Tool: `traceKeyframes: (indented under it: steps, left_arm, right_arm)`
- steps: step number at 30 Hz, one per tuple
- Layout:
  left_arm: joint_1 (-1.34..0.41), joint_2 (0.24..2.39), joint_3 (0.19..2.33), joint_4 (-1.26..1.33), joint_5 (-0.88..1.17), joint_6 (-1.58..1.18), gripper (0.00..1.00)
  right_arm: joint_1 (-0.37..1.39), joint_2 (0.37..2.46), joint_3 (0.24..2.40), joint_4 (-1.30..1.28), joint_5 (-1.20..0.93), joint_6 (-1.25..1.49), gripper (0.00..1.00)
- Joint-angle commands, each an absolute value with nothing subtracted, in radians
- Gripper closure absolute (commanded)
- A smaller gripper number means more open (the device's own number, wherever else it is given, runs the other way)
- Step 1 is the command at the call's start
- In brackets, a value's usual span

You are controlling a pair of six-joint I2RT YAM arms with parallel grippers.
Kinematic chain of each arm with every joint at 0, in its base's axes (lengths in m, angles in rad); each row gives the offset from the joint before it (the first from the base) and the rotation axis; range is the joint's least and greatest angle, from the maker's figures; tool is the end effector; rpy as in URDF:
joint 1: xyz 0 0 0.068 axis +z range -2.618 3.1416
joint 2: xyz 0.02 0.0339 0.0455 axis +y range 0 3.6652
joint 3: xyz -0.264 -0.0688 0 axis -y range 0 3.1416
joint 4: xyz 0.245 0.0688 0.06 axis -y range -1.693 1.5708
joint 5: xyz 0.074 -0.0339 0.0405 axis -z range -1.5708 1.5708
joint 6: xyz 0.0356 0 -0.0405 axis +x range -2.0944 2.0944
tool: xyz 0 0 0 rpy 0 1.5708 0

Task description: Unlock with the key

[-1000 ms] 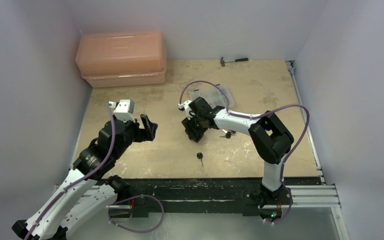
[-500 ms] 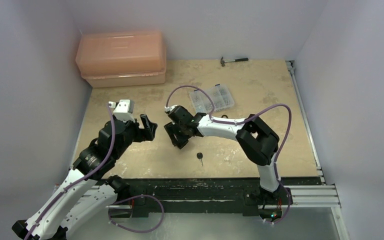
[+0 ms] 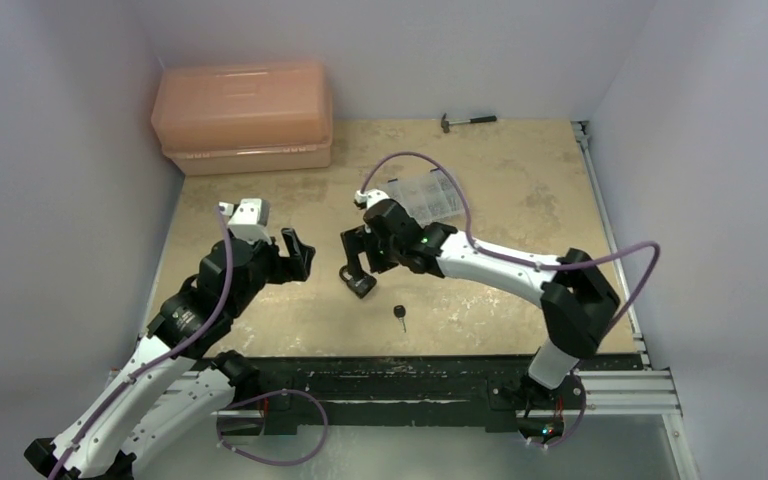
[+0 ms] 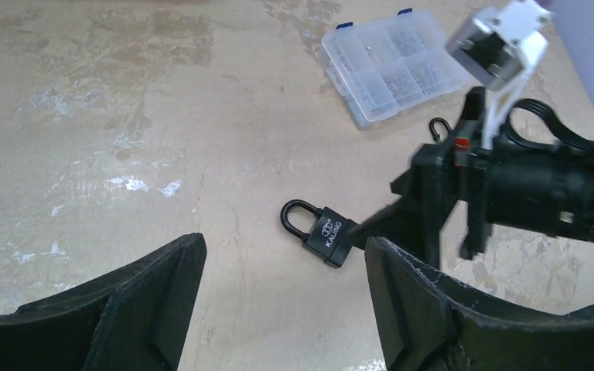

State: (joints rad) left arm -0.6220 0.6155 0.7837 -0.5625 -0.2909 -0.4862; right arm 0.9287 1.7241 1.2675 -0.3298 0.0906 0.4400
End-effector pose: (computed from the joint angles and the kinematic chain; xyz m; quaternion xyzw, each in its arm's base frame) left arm 0.1163 -0.0708 0.3246 -0.0244 0.8267 -0.1864 0.5303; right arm 0.2325 0.3056 0.2428 -0.2065 0.8999 0.2090 0.3223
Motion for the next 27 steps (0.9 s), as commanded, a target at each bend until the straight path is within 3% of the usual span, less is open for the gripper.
traceKeyframes:
  steps: [1,6,12,18,22,27]
  left_arm:
    - [-0.618,0.618,0.805,-0.524,-0.296,-0.481,0.20]
    - [-0.618,0.629,0.802,-0.520,-0.291,-0.483,0.21]
    - [-0.617,0.699,0.791,-0.535,-0.287,-0.522,0.21]
    - [-0.619,0.977,0.852,-0.640,-0.263,-0.727,0.20]
    - [-0.629,1.186,0.923,-0.678,-0.248,-0.869,0.30]
    - [-0.671,1.311,0.954,-0.647,-0.271,-1.085,0.25]
  right_arm:
    - [0.930,1.607,1.140,-0.328,0.105,0.500,0.11]
    - [0.930,1.531,1.002,-0.286,0.048,0.538,0.15]
    - [0.929,1.513,1.000,-0.271,0.054,0.542,0.12]
    - [0.903,1.404,0.964,-0.319,0.248,0.628,0.09]
    - [0.864,1.303,0.893,-0.368,0.399,0.788,0.08]
    - [0.802,1.166,0.796,-0.369,0.416,0.861,0.03]
